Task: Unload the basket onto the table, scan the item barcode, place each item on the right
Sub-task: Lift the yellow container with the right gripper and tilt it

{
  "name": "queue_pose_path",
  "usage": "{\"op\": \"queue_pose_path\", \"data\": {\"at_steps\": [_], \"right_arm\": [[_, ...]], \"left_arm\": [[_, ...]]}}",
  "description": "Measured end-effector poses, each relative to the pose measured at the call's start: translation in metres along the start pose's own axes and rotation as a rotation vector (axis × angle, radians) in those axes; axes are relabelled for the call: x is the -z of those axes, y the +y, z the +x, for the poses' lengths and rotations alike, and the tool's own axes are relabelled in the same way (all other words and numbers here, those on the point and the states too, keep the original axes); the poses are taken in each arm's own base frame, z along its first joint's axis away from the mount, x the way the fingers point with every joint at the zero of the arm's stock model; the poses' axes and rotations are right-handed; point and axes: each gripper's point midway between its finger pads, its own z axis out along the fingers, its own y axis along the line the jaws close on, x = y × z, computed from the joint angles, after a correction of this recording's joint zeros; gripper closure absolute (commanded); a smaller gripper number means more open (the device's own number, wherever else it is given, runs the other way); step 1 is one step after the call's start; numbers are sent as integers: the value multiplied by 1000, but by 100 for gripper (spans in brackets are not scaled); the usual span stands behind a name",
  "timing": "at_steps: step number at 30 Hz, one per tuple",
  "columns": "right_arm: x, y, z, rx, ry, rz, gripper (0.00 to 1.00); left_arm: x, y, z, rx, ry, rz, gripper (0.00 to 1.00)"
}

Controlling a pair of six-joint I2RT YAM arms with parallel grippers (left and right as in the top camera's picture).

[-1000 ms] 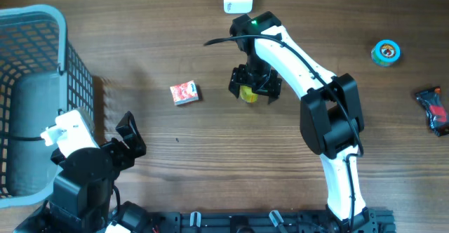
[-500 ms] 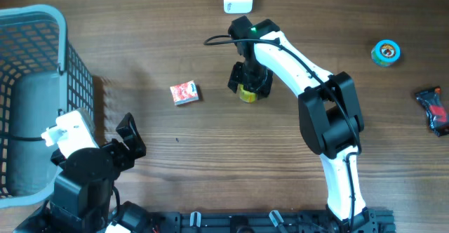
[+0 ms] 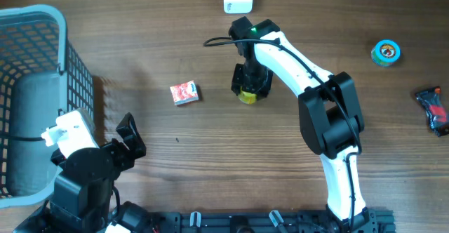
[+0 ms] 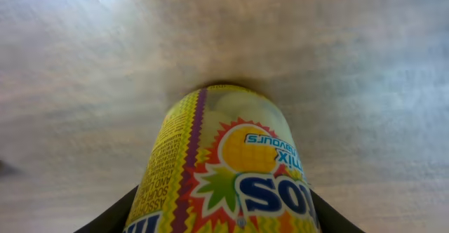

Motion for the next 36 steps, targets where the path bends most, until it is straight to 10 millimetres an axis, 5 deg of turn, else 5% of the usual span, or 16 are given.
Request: {"op": "queue_pose_path", "data": {"at_steps": [4,8,23,36], "right_arm": [[0,-13,20,-5,84,49,66],[2,-16,36,10,158,50,65],[31,21,106,150,518,-264,61],[48,47,119,163,598,-448,58]], "left_arm": [[0,0,0,0,0,0,0],[0,0,0,0,0,0,0],[0,0,0,0,0,0,0],[0,0,0,0,0,0,0]]}}
